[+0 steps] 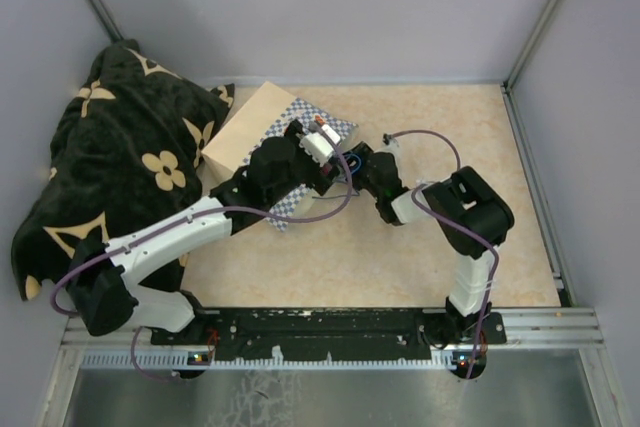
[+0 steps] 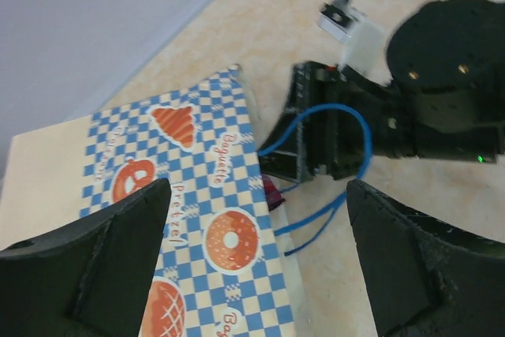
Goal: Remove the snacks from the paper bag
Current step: Adjust the paper bag at the center of the board.
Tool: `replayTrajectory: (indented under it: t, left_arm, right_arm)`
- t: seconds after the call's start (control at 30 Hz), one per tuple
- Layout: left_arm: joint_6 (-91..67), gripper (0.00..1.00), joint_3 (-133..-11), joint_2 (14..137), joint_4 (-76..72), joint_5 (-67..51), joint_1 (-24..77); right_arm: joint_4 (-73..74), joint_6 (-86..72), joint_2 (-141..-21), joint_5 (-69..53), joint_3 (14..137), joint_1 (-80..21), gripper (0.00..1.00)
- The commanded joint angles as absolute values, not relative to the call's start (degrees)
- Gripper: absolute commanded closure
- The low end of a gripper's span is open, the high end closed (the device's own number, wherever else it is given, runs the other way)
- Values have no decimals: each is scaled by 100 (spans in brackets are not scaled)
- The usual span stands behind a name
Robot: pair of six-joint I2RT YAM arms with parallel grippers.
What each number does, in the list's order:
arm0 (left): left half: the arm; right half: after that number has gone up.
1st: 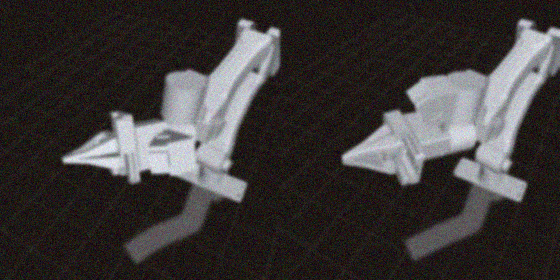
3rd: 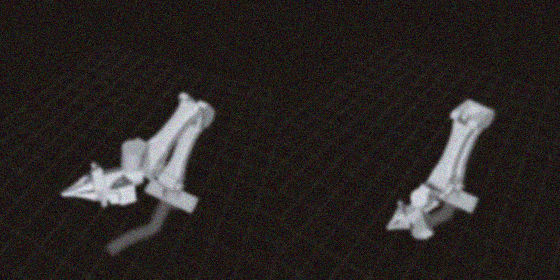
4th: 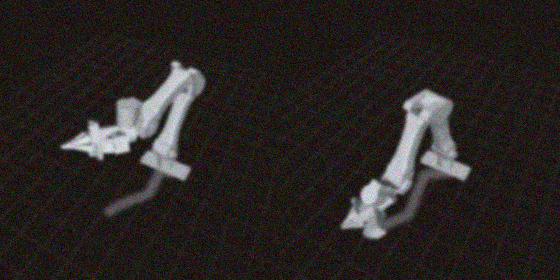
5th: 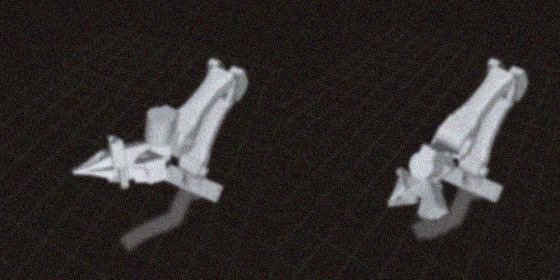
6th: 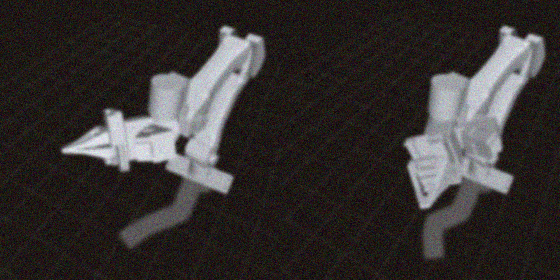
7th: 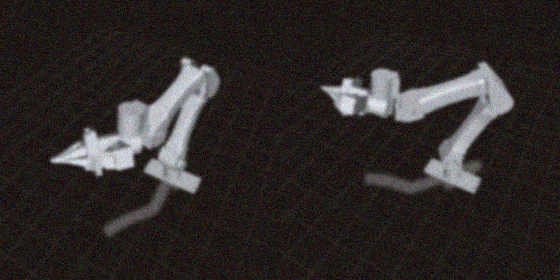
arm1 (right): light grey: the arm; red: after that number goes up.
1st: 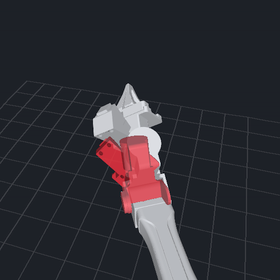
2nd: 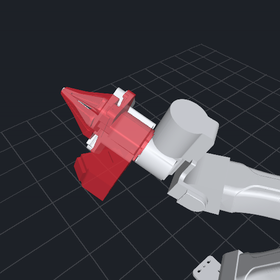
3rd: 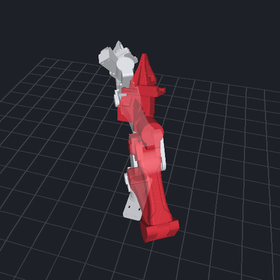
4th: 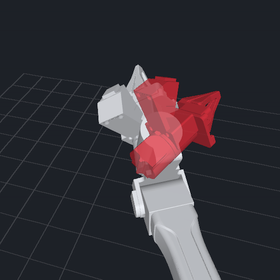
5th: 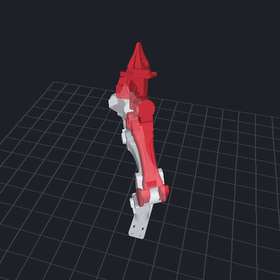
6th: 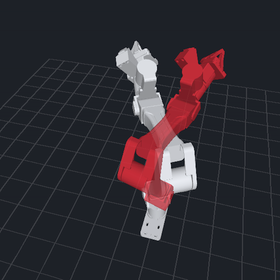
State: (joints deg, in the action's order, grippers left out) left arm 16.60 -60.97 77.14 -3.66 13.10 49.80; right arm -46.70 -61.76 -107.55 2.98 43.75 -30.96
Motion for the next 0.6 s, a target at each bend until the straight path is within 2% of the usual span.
replayTrajectory:
  t: [0.0,0.2,0.37,0.47,0.57]
  left_arm:
    - [1996,2,-5880,7976,-109,358,5123]
    - [2138,1,-5881,8244,-409,-656,5162]
    - [2145,1,-6131,8561,-399,-875,5198]
    - [2145,6,-6351,8881,-327,-637,5209]
    - [2167,15,-6473,9250,-363,-303,5209]
  right_arm:
    - [-4782,-6105,-10776,309,4665,-3076,41]
    - [-4849,-6123,-10850,219,4611,-3050,41]
    - [-4860,-6135,-10897,145,4614,-3015,41]
    - [-4860,-6139,-10906,106,4632,-3006,41]
    - [-4877,-6143,-10907,95,4625,-2997,41]
